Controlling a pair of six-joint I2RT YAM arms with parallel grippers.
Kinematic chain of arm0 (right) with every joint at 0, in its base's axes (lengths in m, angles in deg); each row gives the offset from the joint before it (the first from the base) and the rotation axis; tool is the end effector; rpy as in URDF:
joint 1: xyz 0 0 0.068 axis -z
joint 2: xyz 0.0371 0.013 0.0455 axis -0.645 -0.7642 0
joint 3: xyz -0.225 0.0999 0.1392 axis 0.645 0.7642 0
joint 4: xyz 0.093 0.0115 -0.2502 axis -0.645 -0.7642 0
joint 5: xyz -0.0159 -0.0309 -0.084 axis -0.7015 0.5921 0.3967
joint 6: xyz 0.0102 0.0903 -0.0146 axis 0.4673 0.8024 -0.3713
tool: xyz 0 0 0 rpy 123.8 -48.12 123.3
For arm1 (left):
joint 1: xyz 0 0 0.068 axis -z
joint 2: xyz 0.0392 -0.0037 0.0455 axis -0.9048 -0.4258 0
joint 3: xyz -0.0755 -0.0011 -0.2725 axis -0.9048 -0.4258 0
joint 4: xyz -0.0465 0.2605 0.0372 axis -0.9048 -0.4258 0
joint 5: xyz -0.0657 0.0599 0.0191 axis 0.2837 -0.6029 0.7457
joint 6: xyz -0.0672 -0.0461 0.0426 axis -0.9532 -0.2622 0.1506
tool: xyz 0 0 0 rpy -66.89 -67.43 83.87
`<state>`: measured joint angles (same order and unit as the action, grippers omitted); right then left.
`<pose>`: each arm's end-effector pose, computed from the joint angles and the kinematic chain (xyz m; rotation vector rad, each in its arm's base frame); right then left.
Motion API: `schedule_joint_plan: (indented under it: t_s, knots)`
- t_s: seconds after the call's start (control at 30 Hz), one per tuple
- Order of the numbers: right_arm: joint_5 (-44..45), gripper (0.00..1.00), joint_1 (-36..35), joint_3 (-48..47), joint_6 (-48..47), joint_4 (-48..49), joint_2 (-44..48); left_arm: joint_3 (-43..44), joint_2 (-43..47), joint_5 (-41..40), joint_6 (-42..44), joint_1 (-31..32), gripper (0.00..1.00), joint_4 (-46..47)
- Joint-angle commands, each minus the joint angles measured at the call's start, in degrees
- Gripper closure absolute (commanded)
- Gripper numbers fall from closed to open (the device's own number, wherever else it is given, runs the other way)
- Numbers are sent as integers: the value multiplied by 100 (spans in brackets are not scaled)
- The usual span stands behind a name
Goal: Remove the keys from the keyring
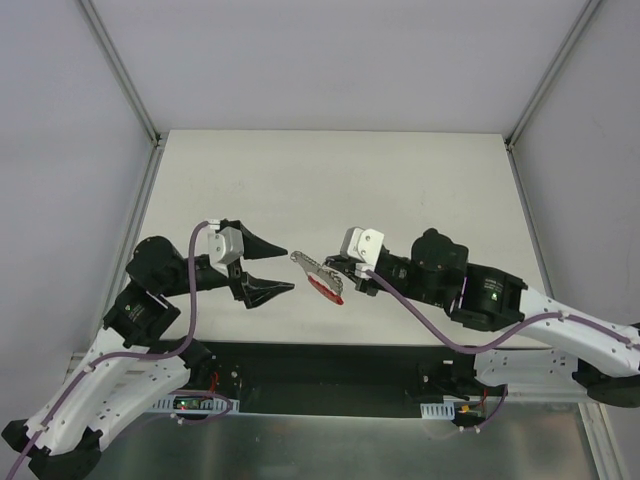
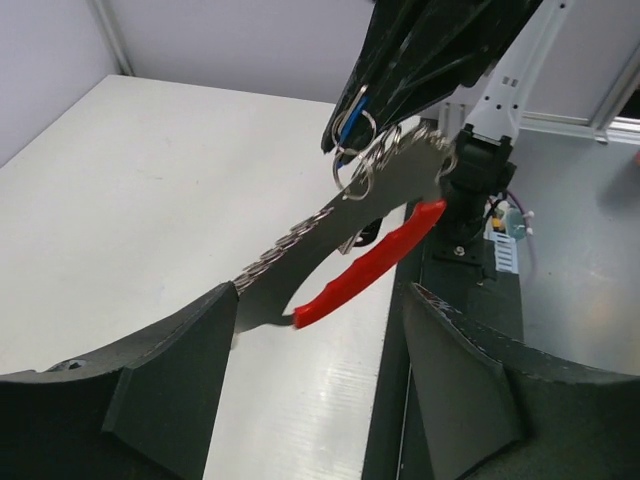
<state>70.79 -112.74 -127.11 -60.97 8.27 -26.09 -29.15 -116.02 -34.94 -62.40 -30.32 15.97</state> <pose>0.0837 0.2444 0.4416 -1.2841 1.0549 0.4606 0.0952 -0.1324 0.3977 1.0122 1.1554 -1.0053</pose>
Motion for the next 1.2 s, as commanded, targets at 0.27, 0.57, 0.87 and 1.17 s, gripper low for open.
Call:
schedule_joint_plan:
  t_s: [0.27, 0.57, 0.87, 1.17]
  knots:
    - [-1027, 99, -2, 341, -704, 777, 630, 955, -859, 2110, -894, 33, 48, 392]
    - [-1036, 99, -2, 332, -976, 1102, 534, 902, -1088, 2121, -1703, 129, 60, 1253]
    - [-974, 99, -11, 384, -1064, 1296, 481, 744, -1132, 1803, -1959, 278, 62, 1535]
    - [-939, 99, -11, 385, -1029, 1463, 411, 709, -1299, 1619, -2047, 437, 66, 1790]
